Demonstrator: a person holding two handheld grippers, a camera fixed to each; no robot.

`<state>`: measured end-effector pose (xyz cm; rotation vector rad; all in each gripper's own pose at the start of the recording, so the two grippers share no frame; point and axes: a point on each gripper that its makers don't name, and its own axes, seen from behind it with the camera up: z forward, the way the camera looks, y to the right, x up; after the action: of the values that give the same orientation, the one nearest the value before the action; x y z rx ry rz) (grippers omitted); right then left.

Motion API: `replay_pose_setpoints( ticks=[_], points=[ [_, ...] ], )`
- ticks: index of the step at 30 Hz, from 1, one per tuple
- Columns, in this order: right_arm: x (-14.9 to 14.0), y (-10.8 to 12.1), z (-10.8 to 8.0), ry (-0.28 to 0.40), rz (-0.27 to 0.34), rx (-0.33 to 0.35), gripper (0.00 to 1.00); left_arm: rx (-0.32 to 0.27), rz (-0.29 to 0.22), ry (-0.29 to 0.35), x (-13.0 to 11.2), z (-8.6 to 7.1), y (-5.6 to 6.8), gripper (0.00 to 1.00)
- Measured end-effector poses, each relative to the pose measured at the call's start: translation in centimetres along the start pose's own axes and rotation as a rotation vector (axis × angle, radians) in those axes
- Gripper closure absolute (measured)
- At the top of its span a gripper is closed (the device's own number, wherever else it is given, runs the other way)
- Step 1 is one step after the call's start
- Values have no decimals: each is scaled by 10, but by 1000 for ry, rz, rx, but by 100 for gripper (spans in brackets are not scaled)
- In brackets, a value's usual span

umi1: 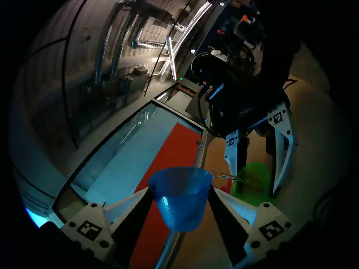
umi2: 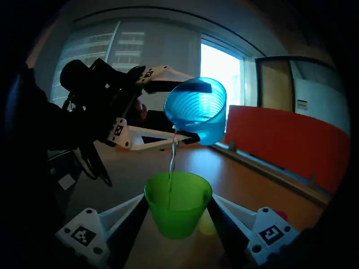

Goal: Pour water

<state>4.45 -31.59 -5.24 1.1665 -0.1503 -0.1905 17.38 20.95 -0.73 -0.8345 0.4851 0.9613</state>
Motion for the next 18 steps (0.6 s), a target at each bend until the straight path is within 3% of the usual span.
replay_pose_setpoints(
  ticks=[18],
  points=[
    [0,0,1,4,4,-1,10,-2,23,-4,0,0,0,16]
  ],
)
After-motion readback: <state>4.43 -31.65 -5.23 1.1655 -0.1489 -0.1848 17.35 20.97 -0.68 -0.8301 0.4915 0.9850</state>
